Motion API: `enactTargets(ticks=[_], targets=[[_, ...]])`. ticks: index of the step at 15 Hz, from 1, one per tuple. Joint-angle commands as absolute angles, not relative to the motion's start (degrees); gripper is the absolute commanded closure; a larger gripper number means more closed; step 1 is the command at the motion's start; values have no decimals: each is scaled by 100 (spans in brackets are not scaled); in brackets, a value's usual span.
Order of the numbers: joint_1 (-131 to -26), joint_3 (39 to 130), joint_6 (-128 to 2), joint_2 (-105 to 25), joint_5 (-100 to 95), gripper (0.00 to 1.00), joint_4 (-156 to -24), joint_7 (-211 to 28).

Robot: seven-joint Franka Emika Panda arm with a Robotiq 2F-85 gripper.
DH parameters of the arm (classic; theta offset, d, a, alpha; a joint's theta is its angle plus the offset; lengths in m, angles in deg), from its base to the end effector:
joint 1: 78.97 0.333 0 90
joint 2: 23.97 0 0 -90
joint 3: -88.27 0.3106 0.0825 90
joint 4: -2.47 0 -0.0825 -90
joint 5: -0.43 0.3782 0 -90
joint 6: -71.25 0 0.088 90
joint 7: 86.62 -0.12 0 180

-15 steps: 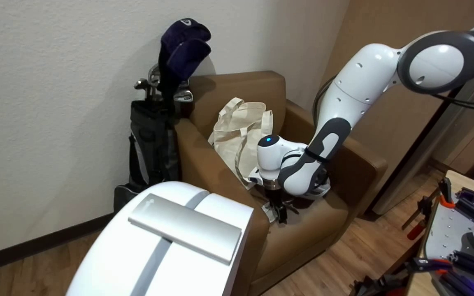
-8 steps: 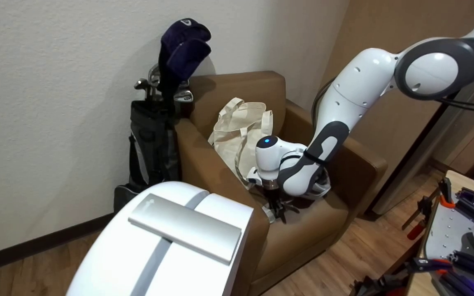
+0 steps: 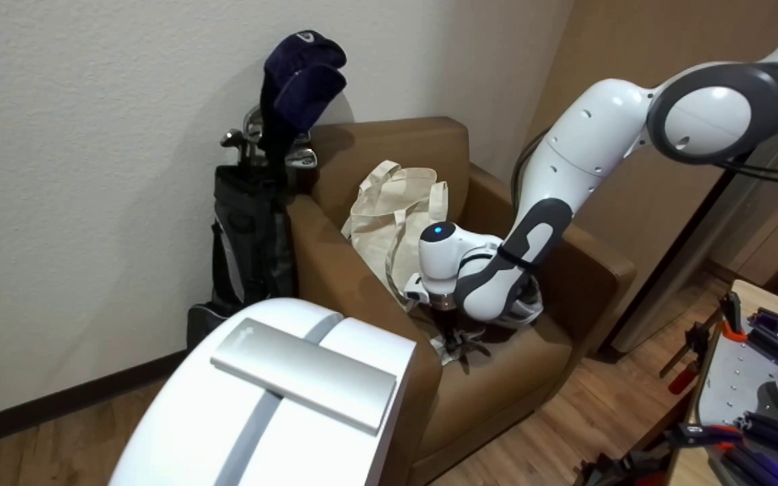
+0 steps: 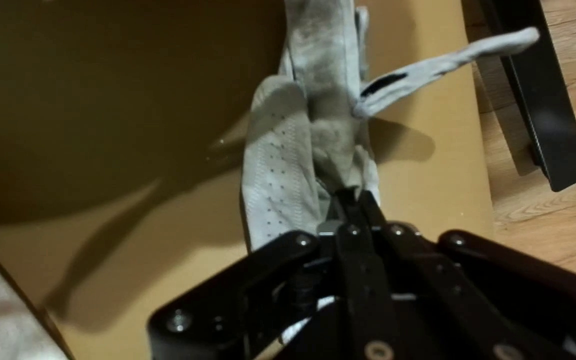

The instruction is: Move the white object to the arm of the couch

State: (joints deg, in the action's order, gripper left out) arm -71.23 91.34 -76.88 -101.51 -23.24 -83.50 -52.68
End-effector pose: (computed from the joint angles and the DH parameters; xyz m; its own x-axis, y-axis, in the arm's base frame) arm 0.5494 0.1118 -0.1580 0.4044 0.8773 -0.2584 0.8933 -0.4395 -0.0943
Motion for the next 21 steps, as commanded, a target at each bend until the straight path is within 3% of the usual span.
enactTargets(ticks=[1, 9, 10, 14, 15, 17, 18, 21], targets=[[-7363, 9347, -7686, -9758, -2286, 97, -8649, -5160], [-7586, 9545, -7886, -8551, -2004, 96, -9642, -5611], [-7617, 9556, -7868, -8451, -1992, 71, -9730, -5640], [-7655, 9591, -7575, -8355, -1976, 51, -9876, -5589], [-7566, 9510, -7666, -8546, -2077, 69, -9560, -5566], [-7575, 9513, -7659, -8543, -2068, 57, -9654, -5568], [-7575, 9515, -7659, -8542, -2067, 27, -9673, -5569], [-7654, 9566, -7709, -8792, -2037, 20, -9427, -5447]])
